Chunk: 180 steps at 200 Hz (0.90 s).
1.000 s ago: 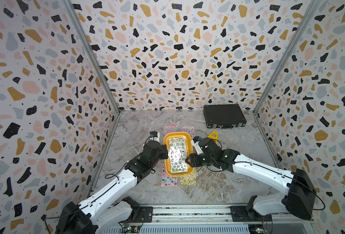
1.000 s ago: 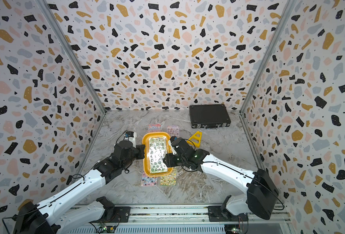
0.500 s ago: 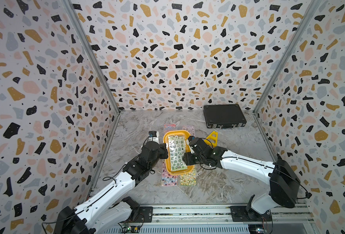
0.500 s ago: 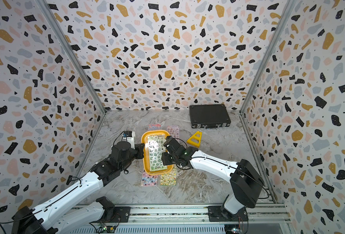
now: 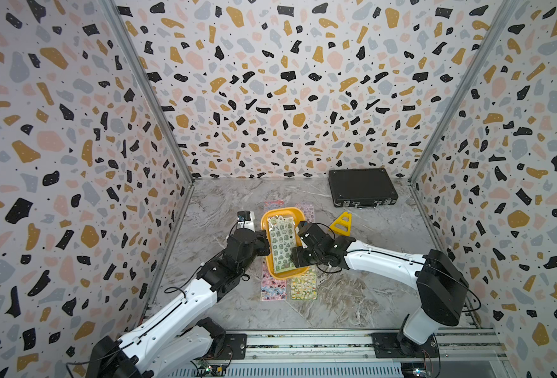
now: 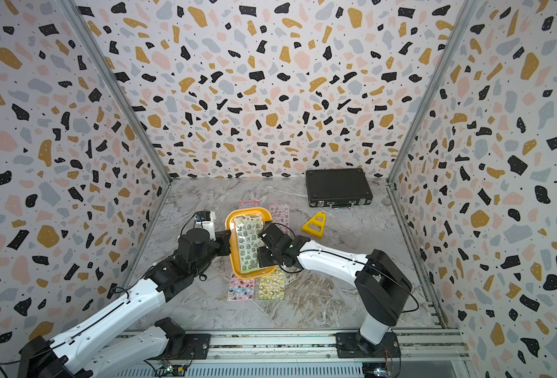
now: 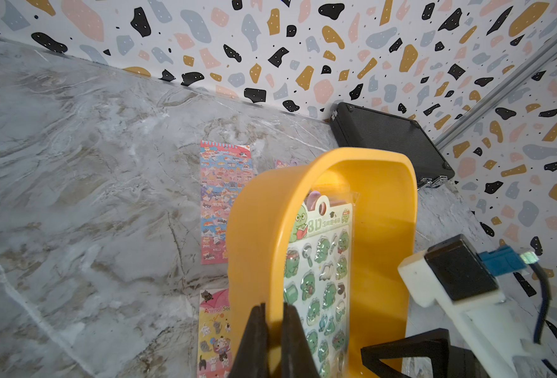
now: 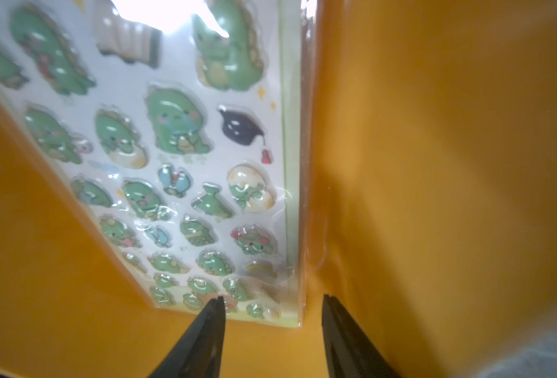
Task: Take the stickers out of the storage box
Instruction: Pick up the sticker from the storage box.
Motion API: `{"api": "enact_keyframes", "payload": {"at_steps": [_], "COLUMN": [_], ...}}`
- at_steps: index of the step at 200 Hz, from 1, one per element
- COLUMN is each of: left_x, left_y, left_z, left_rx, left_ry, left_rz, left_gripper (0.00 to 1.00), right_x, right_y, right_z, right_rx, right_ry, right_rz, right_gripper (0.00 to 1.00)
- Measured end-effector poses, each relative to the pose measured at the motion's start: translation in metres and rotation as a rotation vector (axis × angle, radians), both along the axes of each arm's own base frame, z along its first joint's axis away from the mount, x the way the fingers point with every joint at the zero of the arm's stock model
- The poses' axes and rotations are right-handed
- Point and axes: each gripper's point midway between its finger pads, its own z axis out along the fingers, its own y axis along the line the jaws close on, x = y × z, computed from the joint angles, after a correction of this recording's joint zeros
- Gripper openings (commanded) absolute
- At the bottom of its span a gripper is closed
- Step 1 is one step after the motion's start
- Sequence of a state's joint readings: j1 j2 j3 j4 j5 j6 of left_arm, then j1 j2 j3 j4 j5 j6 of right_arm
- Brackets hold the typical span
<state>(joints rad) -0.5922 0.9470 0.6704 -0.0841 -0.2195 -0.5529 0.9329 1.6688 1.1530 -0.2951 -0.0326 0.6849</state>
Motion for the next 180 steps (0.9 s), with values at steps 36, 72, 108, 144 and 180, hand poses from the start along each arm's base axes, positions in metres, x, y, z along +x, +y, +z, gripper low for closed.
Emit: {"api": "enact_keyframes", "payload": {"at_steps": [36,72,108,144,180], "left_x": [0.000,0.000,0.000,0.000,0.000], "left_y": [0.000,0.000,0.000,0.000,0.000], "left_z": [0.001,0.001,0.001,0.001,0.001], "left_rx": [-0.003,-0.004,-0.003,-0.004,-0.002], "left_ry": [-0.004,-0.004,-0.003,-0.003,-0.002], "left_rz": [0.000,0.000,-0.001,-0.001,0.000], "left_gripper": [0.00,0.00,0.00,0.00,0.00], "right_x": [0.003,0.003,0.004,0.005,0.005], "right_y": [0.006,0.008,0.007,0.008,0.015], "right_z": [0.005,0.003,0.000,-0.004,-0.012], "right_rx": [0.032,0.034,0.025,0.018,0.018], "right_ry": [-0.014,-0.012,-0.010,-0.007,0.015], "right_rz": [-0.001,0.001,-0.001,-0.003,0.011], "right_gripper": [0.55,0.55,0.55,0.55,0.56]}}
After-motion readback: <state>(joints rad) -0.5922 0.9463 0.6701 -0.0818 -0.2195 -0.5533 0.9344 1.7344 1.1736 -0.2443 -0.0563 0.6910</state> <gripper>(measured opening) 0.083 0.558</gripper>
